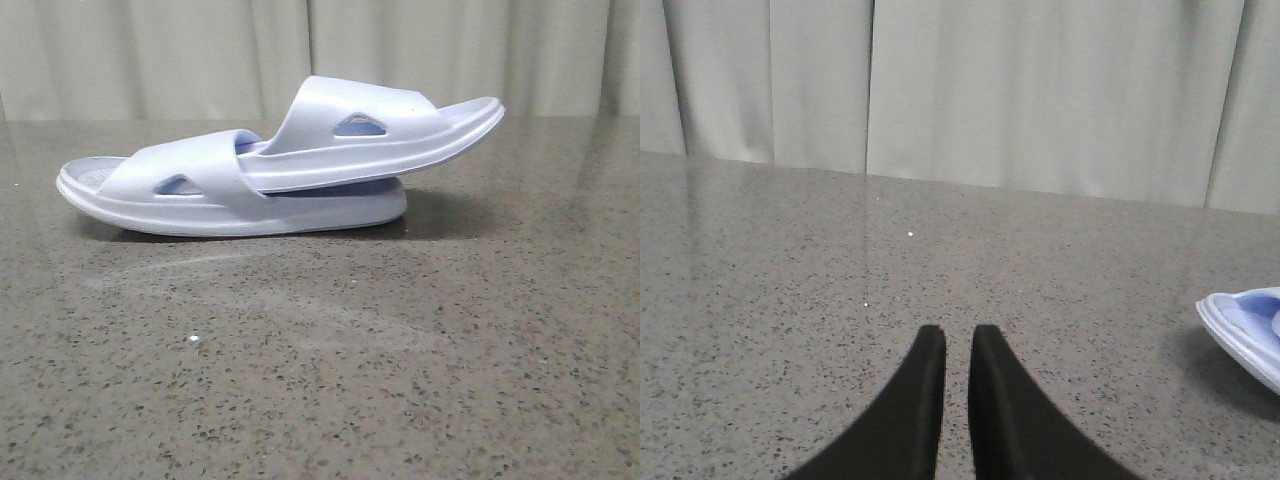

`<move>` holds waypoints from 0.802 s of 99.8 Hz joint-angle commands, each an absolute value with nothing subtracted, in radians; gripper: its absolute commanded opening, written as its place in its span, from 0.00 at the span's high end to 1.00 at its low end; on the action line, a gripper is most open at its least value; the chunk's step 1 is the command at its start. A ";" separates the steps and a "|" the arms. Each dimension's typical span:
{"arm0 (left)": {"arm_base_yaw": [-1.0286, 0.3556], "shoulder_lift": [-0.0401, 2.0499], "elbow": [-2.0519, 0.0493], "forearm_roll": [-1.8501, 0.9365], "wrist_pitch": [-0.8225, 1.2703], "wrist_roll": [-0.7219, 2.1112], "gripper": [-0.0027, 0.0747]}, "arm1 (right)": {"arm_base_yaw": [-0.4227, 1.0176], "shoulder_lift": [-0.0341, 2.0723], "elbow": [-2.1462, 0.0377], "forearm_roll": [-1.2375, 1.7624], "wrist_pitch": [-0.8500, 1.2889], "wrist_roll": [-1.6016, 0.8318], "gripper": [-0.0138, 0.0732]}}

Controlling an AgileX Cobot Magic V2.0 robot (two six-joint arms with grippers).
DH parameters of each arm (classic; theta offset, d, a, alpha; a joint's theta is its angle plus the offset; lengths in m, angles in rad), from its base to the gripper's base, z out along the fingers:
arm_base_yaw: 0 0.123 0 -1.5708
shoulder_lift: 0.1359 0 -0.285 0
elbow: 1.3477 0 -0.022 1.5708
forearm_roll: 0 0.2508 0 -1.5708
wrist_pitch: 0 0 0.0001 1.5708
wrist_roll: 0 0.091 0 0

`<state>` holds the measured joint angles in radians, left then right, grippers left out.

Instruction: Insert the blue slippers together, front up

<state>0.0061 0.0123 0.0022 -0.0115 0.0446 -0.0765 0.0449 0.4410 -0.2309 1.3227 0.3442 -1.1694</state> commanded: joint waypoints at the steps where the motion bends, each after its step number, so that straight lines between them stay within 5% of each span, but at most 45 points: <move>1: 0.022 -0.003 0.013 0.000 0.000 -0.075 0.95 | 0.045 0.444 -0.257 1.349 0.323 -1.178 0.93; 80: 0.032 -0.033 0.012 0.000 0.091 -0.075 0.95 | 0.045 0.444 -0.257 1.349 0.323 -1.178 0.93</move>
<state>0.0305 -0.0044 0.0022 0.0098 0.1623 -0.0748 0.0449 0.4410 -0.2309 1.3227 0.3442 -1.1694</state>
